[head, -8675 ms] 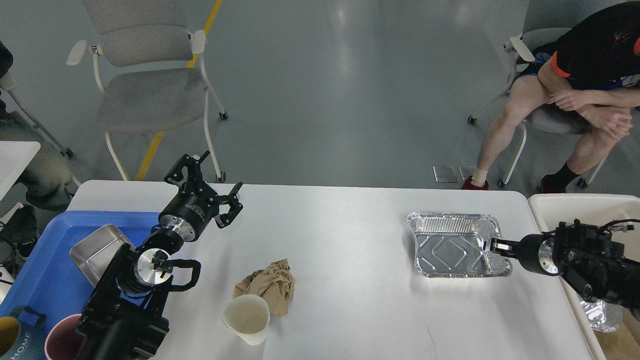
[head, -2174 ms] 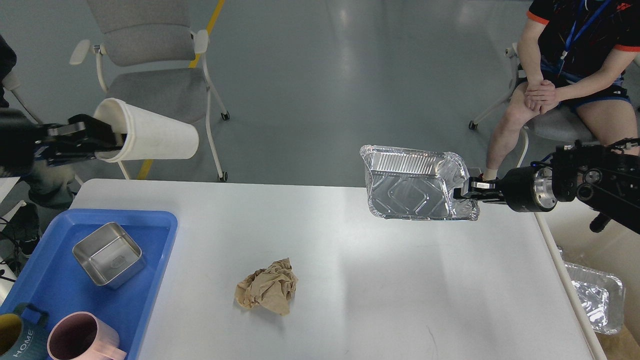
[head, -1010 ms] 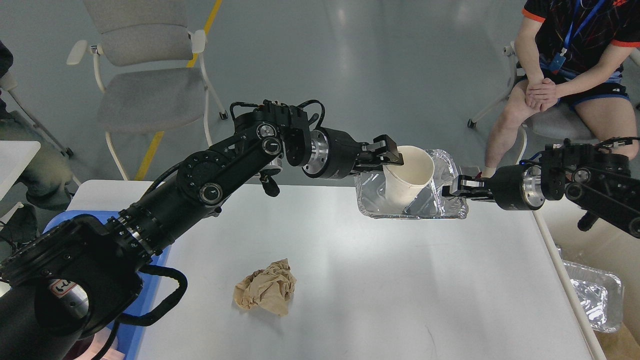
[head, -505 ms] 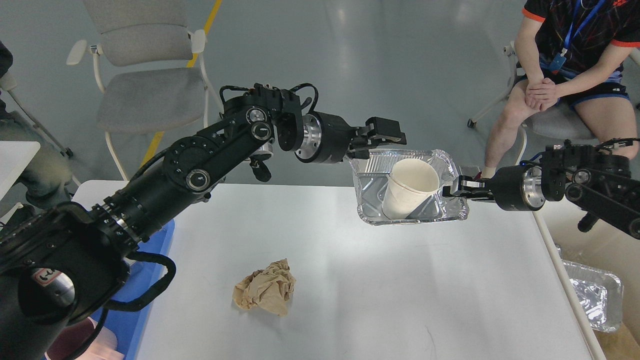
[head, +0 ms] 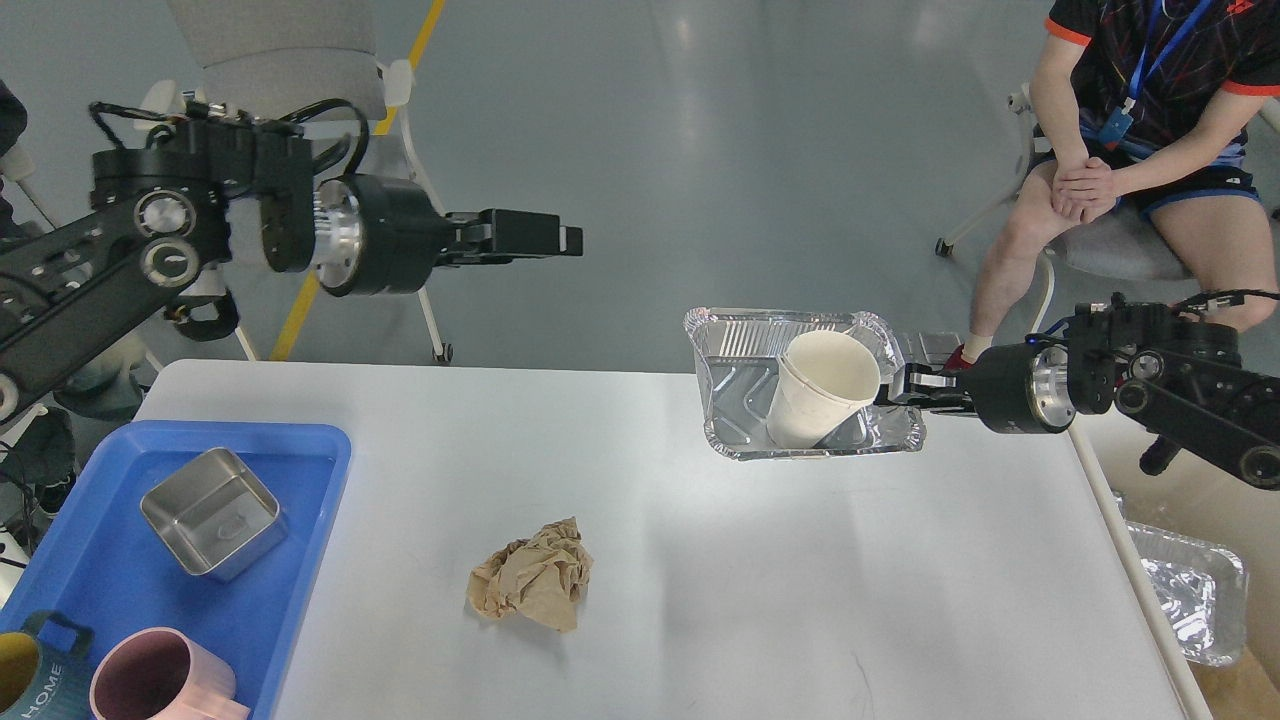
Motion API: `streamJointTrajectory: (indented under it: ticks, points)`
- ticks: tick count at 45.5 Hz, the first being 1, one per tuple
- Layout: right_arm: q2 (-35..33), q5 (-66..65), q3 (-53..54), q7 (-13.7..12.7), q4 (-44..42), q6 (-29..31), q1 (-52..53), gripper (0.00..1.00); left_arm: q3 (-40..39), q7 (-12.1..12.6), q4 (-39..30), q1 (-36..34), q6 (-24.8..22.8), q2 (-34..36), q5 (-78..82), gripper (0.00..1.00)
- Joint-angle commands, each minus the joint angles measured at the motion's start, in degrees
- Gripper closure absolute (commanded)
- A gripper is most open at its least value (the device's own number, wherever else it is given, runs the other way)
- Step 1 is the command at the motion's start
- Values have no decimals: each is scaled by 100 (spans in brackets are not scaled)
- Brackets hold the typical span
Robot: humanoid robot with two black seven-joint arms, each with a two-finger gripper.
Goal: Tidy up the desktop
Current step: 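Release the cup and lower the foil tray onto the table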
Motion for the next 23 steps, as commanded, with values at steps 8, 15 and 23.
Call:
streamJointTrajectory:
  ticks: [8, 15, 23]
  points:
    - [115, -9, -1, -44, -37, -75, -108, 100, -81, -292, -1029, 884, 105, 2469, -711, 12]
    - [300, 0, -1, -80, -46, -137, -135, 100, -81, -494, -1029, 1068, 123, 3190, -992, 12]
    - [362, 0, -10, -80, -54, -145, -126, 100, 6, -494, -1029, 1262, 53, 3639, -1045, 12]
